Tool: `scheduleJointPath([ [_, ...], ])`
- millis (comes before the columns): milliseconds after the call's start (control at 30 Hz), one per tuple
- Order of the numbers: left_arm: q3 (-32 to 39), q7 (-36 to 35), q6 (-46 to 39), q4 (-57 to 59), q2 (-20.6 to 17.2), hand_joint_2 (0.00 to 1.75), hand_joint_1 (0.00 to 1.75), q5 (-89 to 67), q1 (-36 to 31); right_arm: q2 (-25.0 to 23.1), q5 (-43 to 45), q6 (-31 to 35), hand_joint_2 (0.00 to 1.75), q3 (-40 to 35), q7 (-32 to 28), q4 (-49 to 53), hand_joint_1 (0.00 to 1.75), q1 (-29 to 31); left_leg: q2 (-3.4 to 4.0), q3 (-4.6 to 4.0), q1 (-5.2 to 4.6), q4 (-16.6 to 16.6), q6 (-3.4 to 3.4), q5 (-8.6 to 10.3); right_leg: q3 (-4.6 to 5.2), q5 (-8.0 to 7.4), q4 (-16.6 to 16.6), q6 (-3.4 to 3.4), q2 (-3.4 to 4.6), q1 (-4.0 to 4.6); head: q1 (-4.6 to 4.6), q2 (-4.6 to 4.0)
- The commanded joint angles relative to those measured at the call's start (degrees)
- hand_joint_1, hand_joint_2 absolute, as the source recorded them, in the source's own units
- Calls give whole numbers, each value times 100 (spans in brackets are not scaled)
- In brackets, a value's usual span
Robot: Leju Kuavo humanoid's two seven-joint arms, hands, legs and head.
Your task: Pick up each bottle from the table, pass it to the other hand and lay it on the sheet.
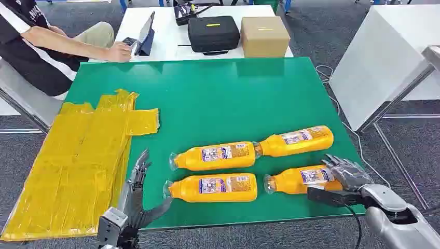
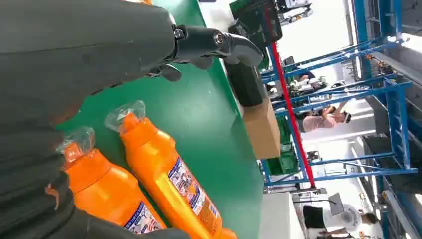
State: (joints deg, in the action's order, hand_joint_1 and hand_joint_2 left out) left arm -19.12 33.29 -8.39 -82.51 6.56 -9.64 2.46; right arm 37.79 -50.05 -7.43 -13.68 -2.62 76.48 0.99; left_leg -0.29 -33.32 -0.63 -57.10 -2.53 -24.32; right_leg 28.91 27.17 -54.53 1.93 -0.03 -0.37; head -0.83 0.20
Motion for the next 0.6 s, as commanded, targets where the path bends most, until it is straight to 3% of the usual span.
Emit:
scheduleJointPath([
  [33, 55, 7, 42, 487, 9, 175, 0, 25, -251, -128, 74, -69, 175, -505, -76, -671, 0, 236, 3, 18, 7, 9, 12, -1, -21, -3, 16, -4, 1, 6, 0, -2],
  [600, -8, 20, 36, 451, -9, 175, 0, 92, -303, -92, 214, -121, 175, -651, 95, -652, 2, 40, -3, 42, 9, 7, 11, 0, -31, -2, 15, -5, -3, 7, 0, -2],
])
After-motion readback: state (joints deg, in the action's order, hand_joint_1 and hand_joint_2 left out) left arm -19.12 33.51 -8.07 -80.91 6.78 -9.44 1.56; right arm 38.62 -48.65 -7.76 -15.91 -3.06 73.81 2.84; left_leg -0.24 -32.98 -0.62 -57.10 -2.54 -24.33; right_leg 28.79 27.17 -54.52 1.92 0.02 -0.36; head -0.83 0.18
